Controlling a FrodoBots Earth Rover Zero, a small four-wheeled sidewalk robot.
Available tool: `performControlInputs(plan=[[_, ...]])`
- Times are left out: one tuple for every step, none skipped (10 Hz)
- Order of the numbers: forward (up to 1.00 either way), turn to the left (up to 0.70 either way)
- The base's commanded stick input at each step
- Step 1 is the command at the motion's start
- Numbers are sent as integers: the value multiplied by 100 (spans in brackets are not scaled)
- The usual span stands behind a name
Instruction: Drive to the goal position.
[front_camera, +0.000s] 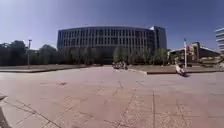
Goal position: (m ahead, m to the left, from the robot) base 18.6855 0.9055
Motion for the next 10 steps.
performControlInputs(plan=[[70,14],[70,12],[70,1],[70,1],[70,0],[70,0],[70,0],[70,0],[70,0],[70,0]])
